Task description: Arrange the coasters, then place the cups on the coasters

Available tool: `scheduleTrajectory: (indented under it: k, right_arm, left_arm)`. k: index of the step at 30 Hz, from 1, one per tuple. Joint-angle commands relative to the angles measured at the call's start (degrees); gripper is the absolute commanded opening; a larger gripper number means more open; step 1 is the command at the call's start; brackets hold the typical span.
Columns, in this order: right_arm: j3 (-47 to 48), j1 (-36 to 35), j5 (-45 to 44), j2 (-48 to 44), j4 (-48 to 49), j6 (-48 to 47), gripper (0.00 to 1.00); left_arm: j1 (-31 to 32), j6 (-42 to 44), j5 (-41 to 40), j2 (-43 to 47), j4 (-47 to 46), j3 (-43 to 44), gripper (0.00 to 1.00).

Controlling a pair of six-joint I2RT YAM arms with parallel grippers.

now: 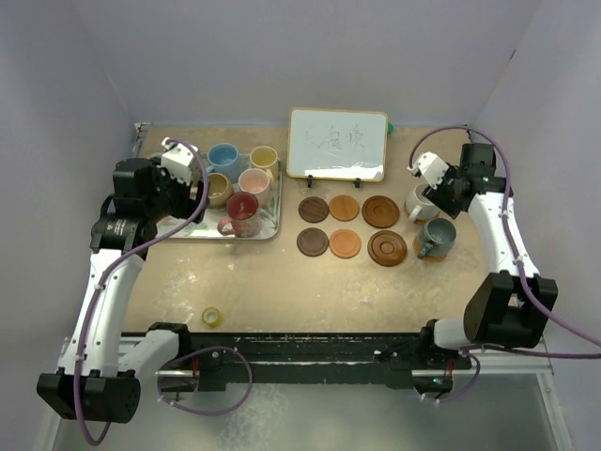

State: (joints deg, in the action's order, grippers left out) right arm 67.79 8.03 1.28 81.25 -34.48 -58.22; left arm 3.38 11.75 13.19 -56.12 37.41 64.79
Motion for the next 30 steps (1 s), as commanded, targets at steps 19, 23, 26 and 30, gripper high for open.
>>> scheduleTrajectory:
  k: [19,23,26,30]
  right_arm:
    - [7.9,-14.8,21.8,-9.9,-10.9,30.7,0.60]
    - [5.3,-14.9,24.0,-11.1,-8.5,32.9,0.61]
    - [5.0,-14.9,26.3,-11.5,-9.0,34.6,0.62]
    - [4.9,-14.9,28.4,-11.8,-10.0,35.7,0.64]
  left_arm:
    - [-0.6,16.5,4.1,-23.2,-4.9,11.9,0.79]
    - [-0.7,20.7,4.9,-28.9,-4.9,15.2,0.78]
    - [-1.4,23.4,5.3,-34.8,-3.0,19.1,0.78]
    - [-2.3,26.2,6.6,-41.6,0.5,24.8,0.77]
